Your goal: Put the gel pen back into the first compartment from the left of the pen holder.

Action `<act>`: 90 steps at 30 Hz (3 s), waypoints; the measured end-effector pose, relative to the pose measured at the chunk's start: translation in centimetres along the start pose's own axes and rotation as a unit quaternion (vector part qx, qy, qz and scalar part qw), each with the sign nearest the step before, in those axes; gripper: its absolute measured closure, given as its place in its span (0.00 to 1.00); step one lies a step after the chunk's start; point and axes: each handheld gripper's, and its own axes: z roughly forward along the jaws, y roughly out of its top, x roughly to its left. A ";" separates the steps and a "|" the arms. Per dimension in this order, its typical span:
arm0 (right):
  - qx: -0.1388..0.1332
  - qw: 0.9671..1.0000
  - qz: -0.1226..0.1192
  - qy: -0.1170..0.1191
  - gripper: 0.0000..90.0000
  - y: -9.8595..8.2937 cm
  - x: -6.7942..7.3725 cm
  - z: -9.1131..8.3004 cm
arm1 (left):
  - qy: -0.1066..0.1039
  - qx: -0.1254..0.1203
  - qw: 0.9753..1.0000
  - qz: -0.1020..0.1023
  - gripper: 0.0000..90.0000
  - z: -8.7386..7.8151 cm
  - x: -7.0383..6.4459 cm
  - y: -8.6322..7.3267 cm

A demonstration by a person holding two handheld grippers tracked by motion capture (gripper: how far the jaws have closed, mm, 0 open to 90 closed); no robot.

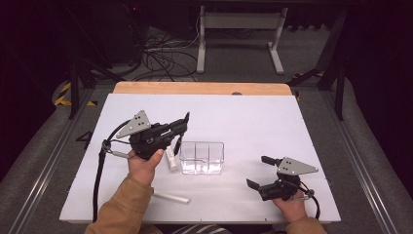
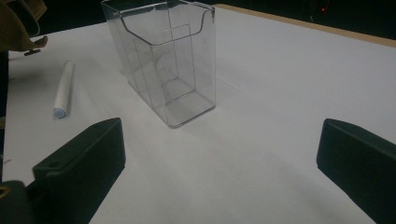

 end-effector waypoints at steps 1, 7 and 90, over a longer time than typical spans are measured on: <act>0.000 1.000 0.000 0.001 0.02 0.0 0.0 0.0 | -0.001 0.000 1.000 -0.003 0.89 0.2 0.0 -0.1; 0.001 1.000 0.000 0.002 0.02 0.0 0.0 0.0 | -0.009 -0.006 1.000 -0.003 0.89 1.5 0.0 -0.5; -0.002 1.000 0.003 0.008 0.02 0.0 -0.1 0.0 | 0.008 0.128 0.990 0.052 0.28 -1.3 -0.7 -1.6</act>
